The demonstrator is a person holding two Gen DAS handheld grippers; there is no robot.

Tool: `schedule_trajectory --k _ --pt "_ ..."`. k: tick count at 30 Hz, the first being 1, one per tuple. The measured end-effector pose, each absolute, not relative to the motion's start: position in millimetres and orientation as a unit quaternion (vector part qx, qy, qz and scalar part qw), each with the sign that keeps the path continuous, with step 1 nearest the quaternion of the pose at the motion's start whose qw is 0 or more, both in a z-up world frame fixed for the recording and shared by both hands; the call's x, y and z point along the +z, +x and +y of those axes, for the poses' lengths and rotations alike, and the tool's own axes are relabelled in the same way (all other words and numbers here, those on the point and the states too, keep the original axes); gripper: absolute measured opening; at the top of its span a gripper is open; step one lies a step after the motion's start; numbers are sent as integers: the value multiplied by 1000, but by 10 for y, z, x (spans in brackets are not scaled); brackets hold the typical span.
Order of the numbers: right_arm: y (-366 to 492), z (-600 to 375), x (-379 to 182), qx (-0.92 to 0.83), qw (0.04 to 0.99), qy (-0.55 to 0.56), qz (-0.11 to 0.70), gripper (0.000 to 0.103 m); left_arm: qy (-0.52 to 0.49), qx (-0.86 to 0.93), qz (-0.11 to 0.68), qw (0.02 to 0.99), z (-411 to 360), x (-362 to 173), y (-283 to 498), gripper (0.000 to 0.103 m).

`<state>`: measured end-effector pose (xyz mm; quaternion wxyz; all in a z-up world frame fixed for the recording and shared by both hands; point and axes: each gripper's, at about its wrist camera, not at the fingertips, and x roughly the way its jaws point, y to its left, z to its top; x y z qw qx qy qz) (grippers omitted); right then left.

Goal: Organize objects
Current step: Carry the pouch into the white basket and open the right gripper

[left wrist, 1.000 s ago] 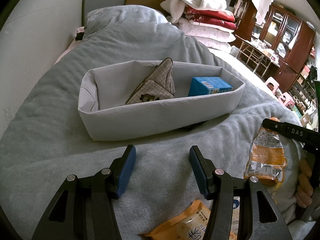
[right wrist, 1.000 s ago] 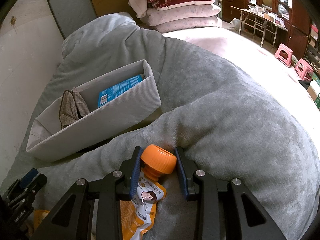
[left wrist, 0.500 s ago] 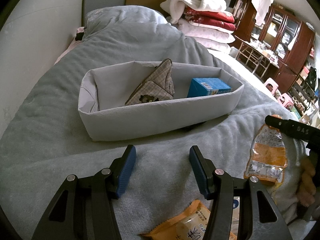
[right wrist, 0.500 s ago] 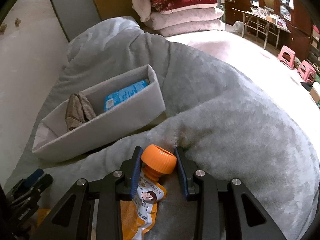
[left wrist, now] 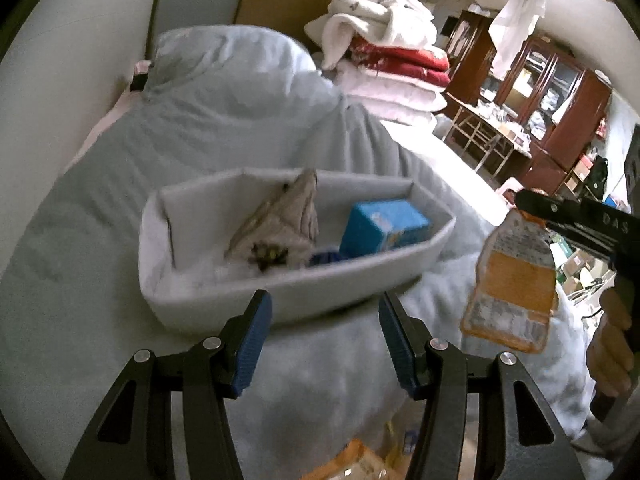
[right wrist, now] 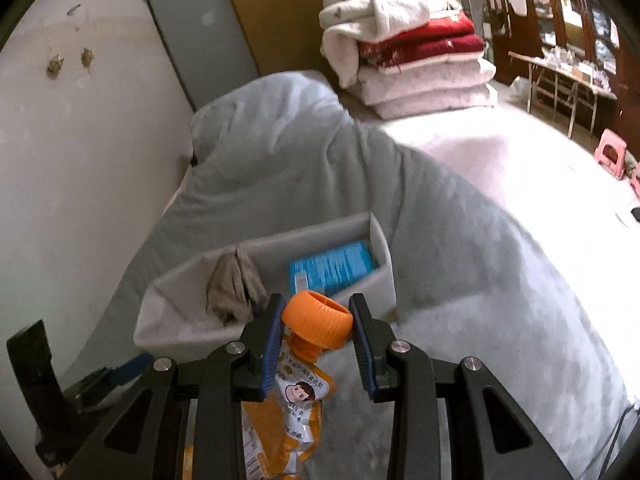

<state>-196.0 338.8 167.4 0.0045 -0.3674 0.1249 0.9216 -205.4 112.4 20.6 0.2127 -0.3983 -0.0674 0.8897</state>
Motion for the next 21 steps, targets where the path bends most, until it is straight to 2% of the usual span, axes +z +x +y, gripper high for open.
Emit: schedule_trajectory --k 7,14,18,21 --pt "-2538 3098 1850 937 30 -340 78 31 -401 888 -91 206 1123 322 -2526 55" --pt "-3125 2930 1551 944 87 -311 72 31 -449 871 -97 176 1125 -113 -2908 55" --pt "-3244 2753 1169 954 129 -270 -18 31 -464 864 -108 161 1046 -333 -2837 53" --pt "-3230 2616 819 946 87 -303 -74 31 -464 866 -102 160 1048 -359 -2766 52"
